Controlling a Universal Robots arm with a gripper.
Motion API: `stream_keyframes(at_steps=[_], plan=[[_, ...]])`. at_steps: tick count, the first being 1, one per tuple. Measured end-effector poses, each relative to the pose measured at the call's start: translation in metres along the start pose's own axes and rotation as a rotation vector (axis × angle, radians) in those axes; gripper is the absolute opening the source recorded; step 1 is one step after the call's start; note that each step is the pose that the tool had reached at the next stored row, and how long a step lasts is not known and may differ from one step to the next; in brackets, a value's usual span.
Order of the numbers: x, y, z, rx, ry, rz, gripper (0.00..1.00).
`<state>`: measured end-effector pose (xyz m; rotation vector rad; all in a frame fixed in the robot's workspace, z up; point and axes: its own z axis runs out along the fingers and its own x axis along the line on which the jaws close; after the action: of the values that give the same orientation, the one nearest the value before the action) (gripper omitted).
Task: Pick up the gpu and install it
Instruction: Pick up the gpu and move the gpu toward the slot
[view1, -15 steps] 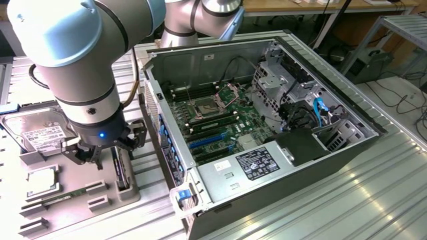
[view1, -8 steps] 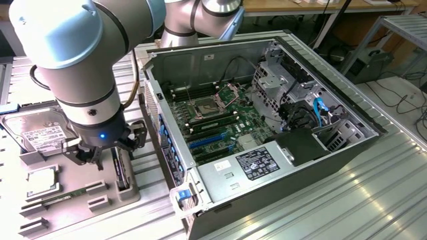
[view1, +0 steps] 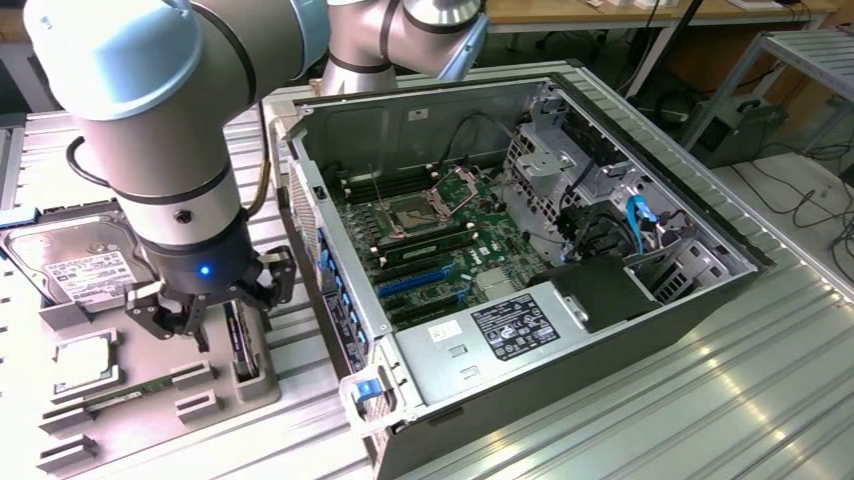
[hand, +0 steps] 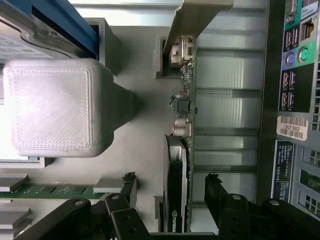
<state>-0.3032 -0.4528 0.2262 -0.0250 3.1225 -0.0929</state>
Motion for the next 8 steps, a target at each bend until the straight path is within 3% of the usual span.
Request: stream_keyframes(at_steps=[1,8], plan=[[0.0000,0.0004,0.0000,0.0100,0.0001,0.000,0.66],[0.0000,0.0004,0.0000,0.0112,0.0001,0.000,0.66]])
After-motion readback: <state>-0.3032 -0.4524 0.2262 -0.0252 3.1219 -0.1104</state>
